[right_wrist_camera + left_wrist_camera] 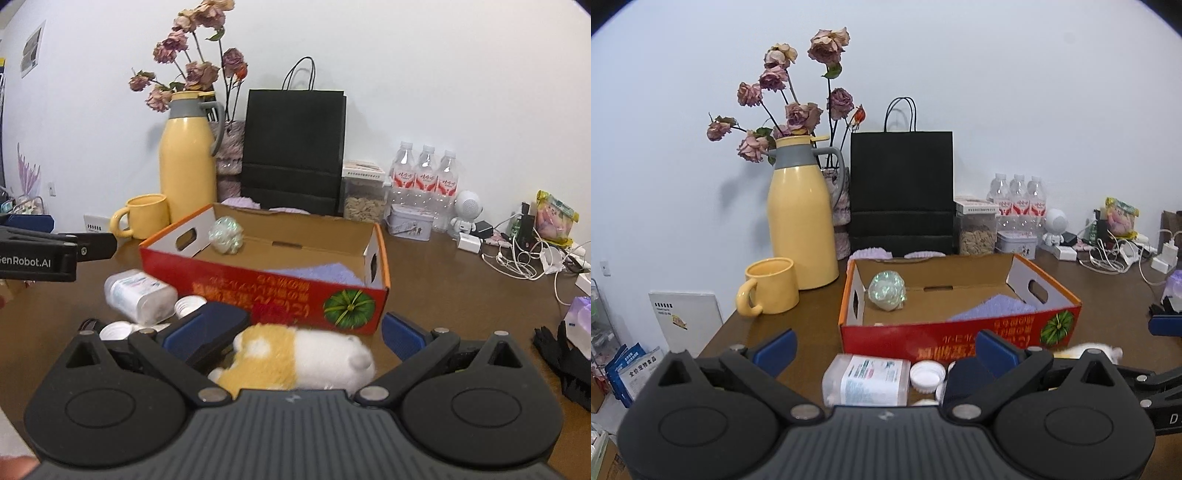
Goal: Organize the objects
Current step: 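Grasp the black cable with the left tool while the right tool grasps the plush toy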
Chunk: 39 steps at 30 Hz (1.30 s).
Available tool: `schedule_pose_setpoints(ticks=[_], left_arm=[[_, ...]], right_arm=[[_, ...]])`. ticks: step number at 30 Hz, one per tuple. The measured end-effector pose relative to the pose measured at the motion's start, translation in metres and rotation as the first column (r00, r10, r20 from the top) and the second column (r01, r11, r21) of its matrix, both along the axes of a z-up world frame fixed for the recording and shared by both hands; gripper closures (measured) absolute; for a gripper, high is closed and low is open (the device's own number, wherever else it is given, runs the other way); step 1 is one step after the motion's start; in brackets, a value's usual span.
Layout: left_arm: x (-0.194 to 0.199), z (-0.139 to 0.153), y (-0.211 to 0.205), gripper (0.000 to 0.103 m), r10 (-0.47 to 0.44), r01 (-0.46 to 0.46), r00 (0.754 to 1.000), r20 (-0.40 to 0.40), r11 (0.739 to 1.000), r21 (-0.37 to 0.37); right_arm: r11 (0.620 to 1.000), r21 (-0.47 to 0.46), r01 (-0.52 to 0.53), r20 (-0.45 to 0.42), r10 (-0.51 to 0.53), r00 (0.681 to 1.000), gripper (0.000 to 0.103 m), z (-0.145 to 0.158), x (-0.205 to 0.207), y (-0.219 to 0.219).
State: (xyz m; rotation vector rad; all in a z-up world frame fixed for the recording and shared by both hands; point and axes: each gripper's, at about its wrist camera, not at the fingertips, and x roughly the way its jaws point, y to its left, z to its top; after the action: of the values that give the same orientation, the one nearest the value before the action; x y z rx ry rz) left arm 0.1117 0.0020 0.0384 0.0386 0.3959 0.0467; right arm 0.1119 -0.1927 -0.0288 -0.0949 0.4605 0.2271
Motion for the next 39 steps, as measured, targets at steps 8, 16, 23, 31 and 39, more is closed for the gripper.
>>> schedule_pose_setpoints(ticks=[8,16,23,31,39], left_arm=[[-0.015,-0.009,0.006,0.000,-0.025,0.025,1.000,-0.015,1.000,0.002],[-0.021,-0.022,0.011,0.000,-0.026,0.025,0.998,-0.049,1.000,-0.003],[-0.026,-0.034,0.029,0.000,0.001,-0.004,0.997,-0.081,0.999,-0.033],[-0.025,-0.046,0.046,0.000,0.037,-0.042,0.994,-0.107,0.998,-0.047],[-0.011,-0.064,0.058,0.000,0.065,-0.074,0.986,-0.154,0.996,-0.057]], right_arm=[[1.000,0.021,-0.007,-0.031,0.007,0.999,0.000,-0.011,-0.015,0.005],[1.000,0.018,-0.016,-0.055,0.017,0.998,0.000,-0.023,-0.021,0.008],[0.999,0.033,-0.034,-0.072,0.036,0.997,0.000,-0.032,-0.030,0.009],[0.998,0.065,-0.013,-0.108,0.020,0.994,0.005,-0.041,-0.017,0.009],[0.995,0.099,0.030,-0.138,-0.016,0.990,0.013,-0.051,0.003,0.014]])
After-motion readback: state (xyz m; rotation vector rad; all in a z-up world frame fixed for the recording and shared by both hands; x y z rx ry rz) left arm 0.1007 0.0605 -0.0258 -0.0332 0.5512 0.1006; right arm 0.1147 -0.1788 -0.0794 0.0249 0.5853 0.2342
